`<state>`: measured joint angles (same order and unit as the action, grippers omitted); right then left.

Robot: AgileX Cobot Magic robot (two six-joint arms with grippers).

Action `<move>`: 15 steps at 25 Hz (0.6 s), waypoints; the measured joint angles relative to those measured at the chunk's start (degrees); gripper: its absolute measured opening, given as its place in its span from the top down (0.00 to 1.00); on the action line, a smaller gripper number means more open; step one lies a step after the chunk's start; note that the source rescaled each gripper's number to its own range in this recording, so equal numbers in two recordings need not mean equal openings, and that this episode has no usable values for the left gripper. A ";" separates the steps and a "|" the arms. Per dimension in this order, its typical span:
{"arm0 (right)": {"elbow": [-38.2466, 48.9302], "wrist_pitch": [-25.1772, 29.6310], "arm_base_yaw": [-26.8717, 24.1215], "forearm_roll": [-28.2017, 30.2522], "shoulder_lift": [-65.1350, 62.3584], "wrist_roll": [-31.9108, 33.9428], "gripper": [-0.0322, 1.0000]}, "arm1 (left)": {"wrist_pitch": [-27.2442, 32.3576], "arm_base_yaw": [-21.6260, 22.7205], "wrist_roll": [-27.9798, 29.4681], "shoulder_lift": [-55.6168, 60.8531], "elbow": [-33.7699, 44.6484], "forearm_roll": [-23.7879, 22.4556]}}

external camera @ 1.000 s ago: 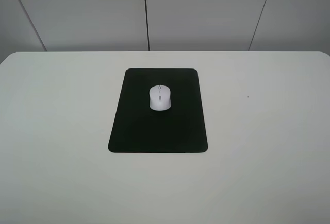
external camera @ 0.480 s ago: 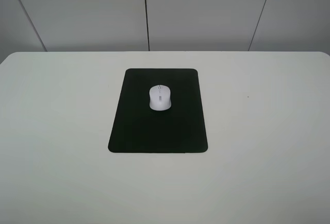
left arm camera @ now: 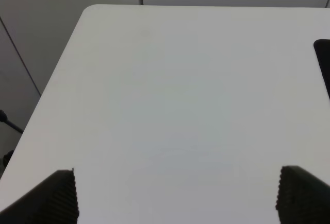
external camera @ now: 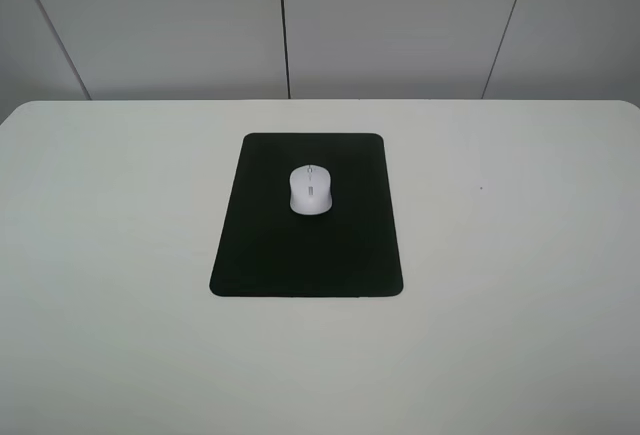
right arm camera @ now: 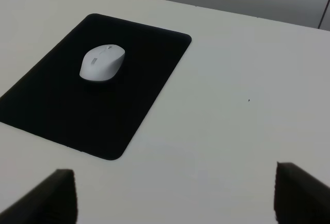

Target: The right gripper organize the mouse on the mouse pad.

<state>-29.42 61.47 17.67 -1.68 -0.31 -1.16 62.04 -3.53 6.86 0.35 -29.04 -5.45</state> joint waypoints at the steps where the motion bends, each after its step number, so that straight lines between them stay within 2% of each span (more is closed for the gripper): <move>1: 0.00 0.00 0.00 0.00 0.00 0.00 0.31 | 0.00 0.00 0.00 0.00 0.00 0.00; 10: 0.00 -0.11 -0.39 0.00 0.00 0.00 0.31 | 0.00 0.00 0.00 0.00 0.00 0.00; 15: 0.00 -0.12 -9.12 0.00 0.00 0.00 0.31 | 0.00 0.00 0.00 0.00 0.00 0.00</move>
<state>-29.42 61.35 8.55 -1.68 -0.31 -1.16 62.04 -3.53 6.86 0.35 -29.04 -5.45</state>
